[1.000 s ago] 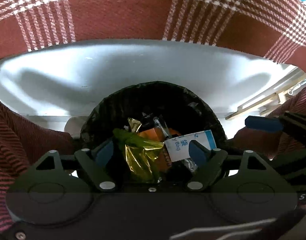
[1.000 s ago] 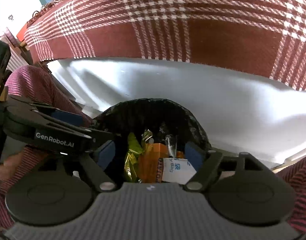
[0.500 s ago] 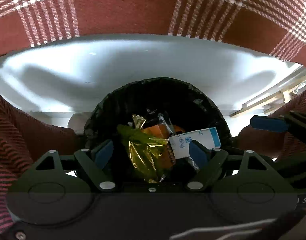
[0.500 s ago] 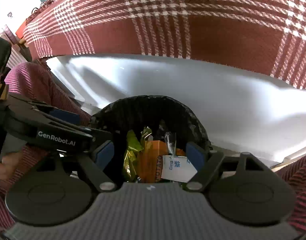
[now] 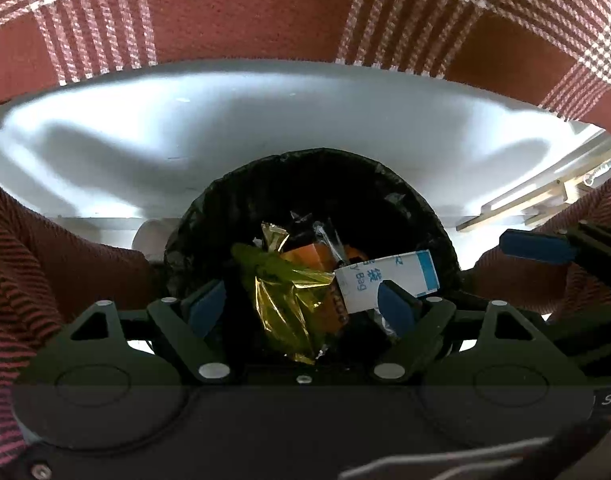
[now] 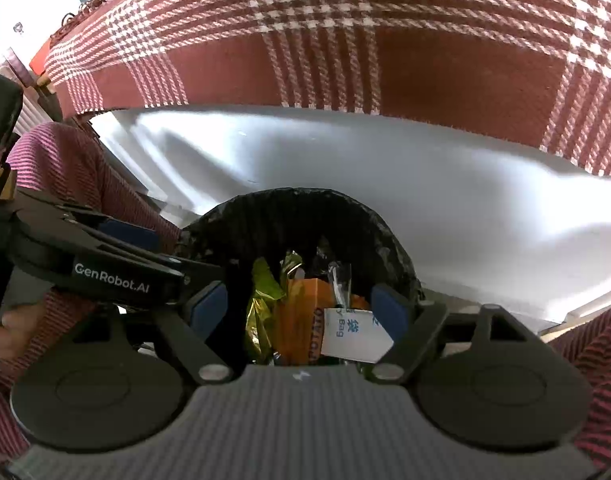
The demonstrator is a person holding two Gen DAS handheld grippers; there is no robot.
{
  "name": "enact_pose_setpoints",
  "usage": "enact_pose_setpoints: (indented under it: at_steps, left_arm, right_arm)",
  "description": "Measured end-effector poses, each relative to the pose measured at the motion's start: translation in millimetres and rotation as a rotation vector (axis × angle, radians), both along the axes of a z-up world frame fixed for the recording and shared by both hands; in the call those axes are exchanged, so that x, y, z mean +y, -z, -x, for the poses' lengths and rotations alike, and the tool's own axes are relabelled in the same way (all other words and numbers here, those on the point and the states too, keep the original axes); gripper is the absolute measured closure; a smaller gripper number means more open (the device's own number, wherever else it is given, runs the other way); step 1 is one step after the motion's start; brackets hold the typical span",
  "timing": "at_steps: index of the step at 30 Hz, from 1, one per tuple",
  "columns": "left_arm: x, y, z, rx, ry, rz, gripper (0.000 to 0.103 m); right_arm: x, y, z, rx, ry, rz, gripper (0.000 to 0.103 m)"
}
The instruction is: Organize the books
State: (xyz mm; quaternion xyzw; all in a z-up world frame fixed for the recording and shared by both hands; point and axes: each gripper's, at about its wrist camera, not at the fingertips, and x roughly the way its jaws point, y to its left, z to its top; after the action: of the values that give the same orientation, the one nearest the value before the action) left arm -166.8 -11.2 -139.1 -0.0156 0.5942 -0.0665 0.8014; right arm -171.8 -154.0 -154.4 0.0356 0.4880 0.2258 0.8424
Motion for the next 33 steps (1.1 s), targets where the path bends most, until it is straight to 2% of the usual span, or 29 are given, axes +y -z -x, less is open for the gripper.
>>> enact_pose_setpoints:
  at_steps: [33]
  left_arm:
    - [0.8,8.4,-0.1,0.038,-0.008,-0.010,0.022]
  right_arm:
    - [1.7,2.2,0.2,0.010,0.000,0.009,0.016]
